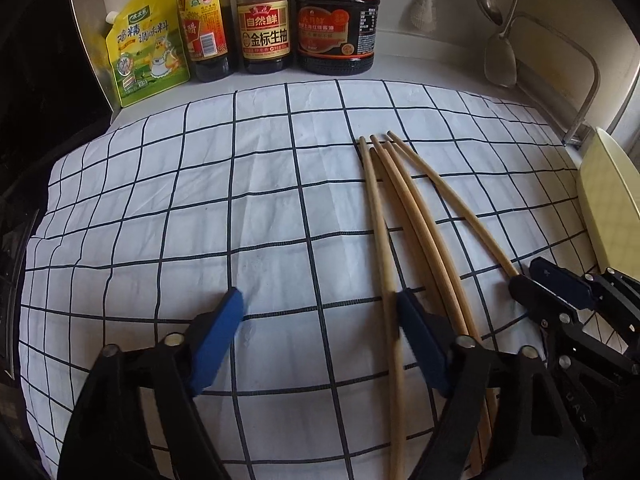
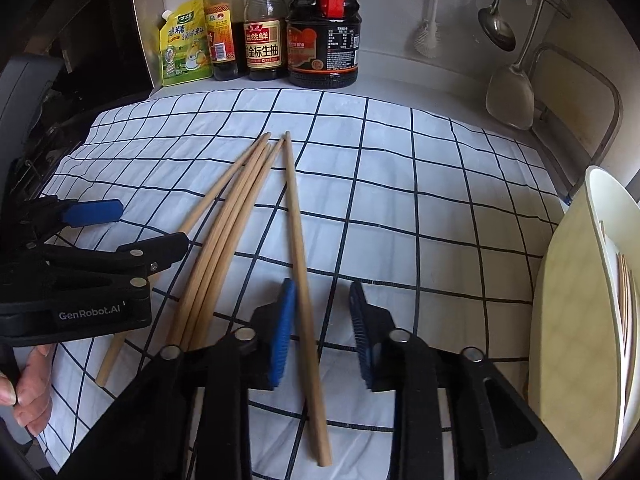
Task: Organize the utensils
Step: 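Close the right tool on one chopstick while the left tool grasps another, then carry the held chopsticks with both tools over the white basin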
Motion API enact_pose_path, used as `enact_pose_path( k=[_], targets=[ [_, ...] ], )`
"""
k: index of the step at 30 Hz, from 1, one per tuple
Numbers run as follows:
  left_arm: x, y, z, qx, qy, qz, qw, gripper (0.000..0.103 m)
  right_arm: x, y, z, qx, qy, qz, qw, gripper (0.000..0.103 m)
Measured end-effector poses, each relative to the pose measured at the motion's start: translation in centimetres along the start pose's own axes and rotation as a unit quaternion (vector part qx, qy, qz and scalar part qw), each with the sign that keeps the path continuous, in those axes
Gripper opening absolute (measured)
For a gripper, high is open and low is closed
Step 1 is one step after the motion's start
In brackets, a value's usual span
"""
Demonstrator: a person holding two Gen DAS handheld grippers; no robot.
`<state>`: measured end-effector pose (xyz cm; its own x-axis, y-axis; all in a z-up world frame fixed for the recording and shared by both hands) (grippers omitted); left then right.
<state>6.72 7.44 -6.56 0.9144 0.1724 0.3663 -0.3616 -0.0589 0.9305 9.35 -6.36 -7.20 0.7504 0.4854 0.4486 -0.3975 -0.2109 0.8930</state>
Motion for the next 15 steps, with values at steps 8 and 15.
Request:
enact_pose_path(
  k=[8, 15],
  targets=[
    [-1.0, 0.8, -0.6, -0.028, 0.011, 0.006, 0.9995, 0.007, -0.3, 0.3, 0.0, 0.016, -0.010, 0.000, 1.000, 0.007],
    [-2.0, 1.6, -1.1, -0.070, 0.018, -0.004, 0.9974, 0.007, -0.5, 2.0, -0.3, 0.027, -0.022, 0.019, 0.999, 0.006]
  ],
)
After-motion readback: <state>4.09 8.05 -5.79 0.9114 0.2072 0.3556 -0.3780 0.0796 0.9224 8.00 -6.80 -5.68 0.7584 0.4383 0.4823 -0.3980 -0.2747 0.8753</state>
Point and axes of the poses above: each gripper's, at about its wrist camera, not at the fingertips, and y roughly against the way its jaws point, z to its right, x to its top, the point moved 2 cm from there along -y, roughly the way its jaws point, and after that the axes turned 11 degrees about -z, right-handed, at the moved point
